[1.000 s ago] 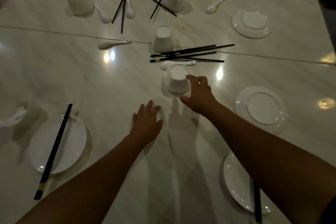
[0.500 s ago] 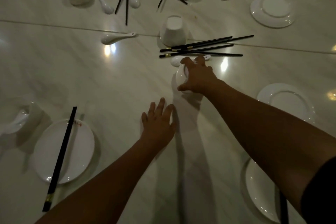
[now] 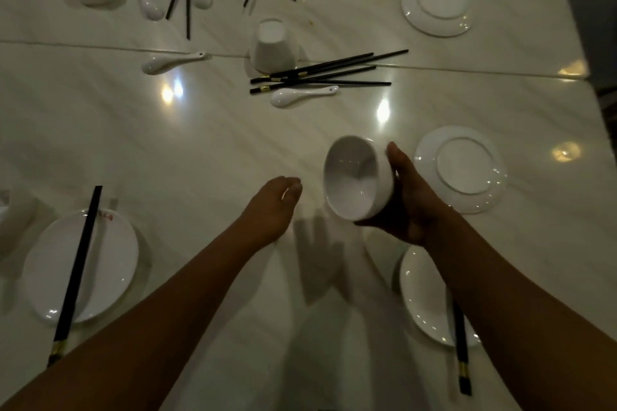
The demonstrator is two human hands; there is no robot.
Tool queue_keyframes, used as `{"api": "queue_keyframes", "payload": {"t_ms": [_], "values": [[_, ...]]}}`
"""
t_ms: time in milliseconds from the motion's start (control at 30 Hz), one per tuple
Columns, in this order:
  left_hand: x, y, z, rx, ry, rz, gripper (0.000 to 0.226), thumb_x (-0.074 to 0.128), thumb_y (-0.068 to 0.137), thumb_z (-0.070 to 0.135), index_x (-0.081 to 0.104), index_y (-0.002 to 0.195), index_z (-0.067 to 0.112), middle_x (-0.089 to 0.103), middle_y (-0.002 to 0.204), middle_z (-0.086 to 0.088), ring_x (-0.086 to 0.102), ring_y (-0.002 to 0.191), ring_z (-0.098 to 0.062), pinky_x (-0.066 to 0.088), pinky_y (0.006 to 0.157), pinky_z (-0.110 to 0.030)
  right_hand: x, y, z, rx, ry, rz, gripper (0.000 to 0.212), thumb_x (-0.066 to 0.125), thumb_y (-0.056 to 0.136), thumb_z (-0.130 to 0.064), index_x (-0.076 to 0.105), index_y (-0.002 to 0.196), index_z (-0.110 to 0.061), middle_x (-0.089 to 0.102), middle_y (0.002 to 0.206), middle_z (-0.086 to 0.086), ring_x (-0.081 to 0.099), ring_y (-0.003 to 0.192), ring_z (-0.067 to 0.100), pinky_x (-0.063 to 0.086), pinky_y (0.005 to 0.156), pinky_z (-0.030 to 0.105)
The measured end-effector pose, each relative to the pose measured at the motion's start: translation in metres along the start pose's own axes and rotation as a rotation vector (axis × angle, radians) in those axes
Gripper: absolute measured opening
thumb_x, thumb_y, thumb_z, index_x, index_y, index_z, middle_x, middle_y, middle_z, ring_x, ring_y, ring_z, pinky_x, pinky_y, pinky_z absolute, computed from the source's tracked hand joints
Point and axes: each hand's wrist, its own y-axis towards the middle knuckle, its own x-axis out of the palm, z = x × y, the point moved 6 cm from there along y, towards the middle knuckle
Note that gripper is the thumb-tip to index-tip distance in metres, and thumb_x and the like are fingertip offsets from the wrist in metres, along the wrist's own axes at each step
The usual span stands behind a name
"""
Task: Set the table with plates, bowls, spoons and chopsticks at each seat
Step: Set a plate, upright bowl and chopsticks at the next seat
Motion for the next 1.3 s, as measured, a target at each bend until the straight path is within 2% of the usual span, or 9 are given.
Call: {"api": "queue_keyframes", "payload": {"t_ms": [100, 167, 233, 333, 400, 567, 700, 1100, 1300], "values": [[0.014, -0.025, 0.03, -0.066, -0.435, -0.084, 0.039, 0.03, 0.099, 0.043, 0.047, 0.133, 0.03, 0.052, 0.136, 0.002, 0.052, 0.121, -0.021, 0.047, 0.098, -0.04, -0.008, -0.022, 0.019, 0.035, 0.142, -0.072, 0.067, 0.049, 0.068, -0.077, 0.069, 0.11, -0.029, 0.057, 0.123, 0.013, 0.053, 0.111, 0.037, 0.036, 0.101, 0.054], [0.028, -0.042, 0.049, -0.079, -0.581, -0.127, 0.034, 0.03, 0.101, 0.039, 0.05, 0.127, 0.031, 0.058, 0.124, 0.001, 0.059, 0.109, -0.021, 0.055, 0.084, -0.036, -0.016, -0.035, 0.028, 0.045, 0.161, -0.06, 0.063, 0.034, 0.081, -0.074, 0.066, 0.111, -0.028, 0.061, 0.115, 0.012, 0.056, 0.104, 0.034, 0.043, 0.094, 0.05], [0.039, -0.056, 0.062, -0.063, -0.624, -0.119, 0.027, 0.031, 0.101, 0.034, 0.053, 0.116, 0.03, 0.061, 0.111, 0.001, 0.061, 0.099, -0.019, 0.059, 0.072, -0.031, -0.022, -0.047, 0.036, 0.076, 0.082, -0.003, 0.062, 0.03, 0.085, -0.073, 0.063, 0.113, -0.029, 0.067, 0.107, 0.009, 0.061, 0.095, 0.031, 0.054, 0.075, 0.041], [0.051, -0.067, 0.061, -0.054, -0.567, -0.03, 0.025, 0.034, 0.101, 0.031, 0.058, 0.109, 0.027, 0.061, 0.107, -0.004, 0.061, 0.094, -0.02, 0.06, 0.067, -0.034, -0.035, -0.056, 0.045, 0.102, -0.072, 0.082, 0.055, 0.031, 0.089, -0.069, 0.062, 0.11, -0.029, 0.067, 0.106, 0.008, 0.064, 0.092, 0.031, 0.055, 0.064, 0.038], [0.058, -0.07, 0.053, -0.086, -0.52, 0.021, 0.025, 0.035, 0.101, 0.03, 0.058, 0.109, 0.024, 0.06, 0.106, -0.005, 0.06, 0.091, -0.02, 0.06, 0.069, -0.039, -0.045, -0.059, 0.043, 0.079, -0.192, 0.13, 0.048, 0.031, 0.093, -0.062, 0.06, 0.108, -0.027, 0.062, 0.111, 0.006, 0.062, 0.096, 0.03, 0.056, 0.069, 0.041], [0.074, -0.066, 0.041, -0.161, -0.396, 0.059, 0.03, 0.034, 0.101, 0.029, 0.056, 0.114, 0.014, 0.057, 0.111, -0.015, 0.059, 0.097, -0.031, 0.06, 0.07, -0.047, -0.055, -0.056, 0.026, -0.044, -0.423, 0.137, 0.04, 0.031, 0.099, -0.049, 0.052, 0.123, -0.025, 0.054, 0.113, -0.003, 0.056, 0.093, 0.016, 0.054, 0.07, 0.033], [0.081, -0.05, 0.04, -0.209, -0.412, 0.049, 0.029, 0.037, 0.1, 0.03, 0.059, 0.108, 0.013, 0.059, 0.11, -0.018, 0.06, 0.096, -0.034, 0.059, 0.067, -0.045, -0.058, -0.051, 0.025, -0.116, -0.558, 0.123, 0.021, 0.045, 0.098, -0.034, 0.053, 0.115, -0.024, 0.055, 0.121, 0.005, 0.057, 0.104, 0.024, 0.057, 0.083, 0.045], [0.084, -0.035, 0.025, -0.253, -0.333, 0.002, 0.032, 0.037, 0.1, 0.031, 0.059, 0.113, 0.012, 0.059, 0.112, -0.018, 0.059, 0.098, -0.034, 0.059, 0.069, -0.047, -0.067, -0.03, 0.04, -0.06, -0.49, 0.149, 0.033, 0.041, 0.099, -0.041, 0.057, 0.119, -0.02, 0.06, 0.117, 0.011, 0.06, 0.105, 0.031, 0.058, 0.079, 0.041], [0.083, -0.03, 0.018, -0.236, -0.324, 0.008, 0.03, 0.042, 0.099, 0.031, 0.06, 0.113, 0.012, 0.061, 0.107, -0.014, 0.061, 0.094, -0.031, 0.059, 0.069, -0.045, -0.064, -0.027, 0.04, -0.086, -0.51, 0.119, 0.034, 0.044, 0.097, -0.043, 0.059, 0.121, -0.022, 0.063, 0.117, 0.01, 0.061, 0.107, 0.031, 0.056, 0.086, 0.047]]}}
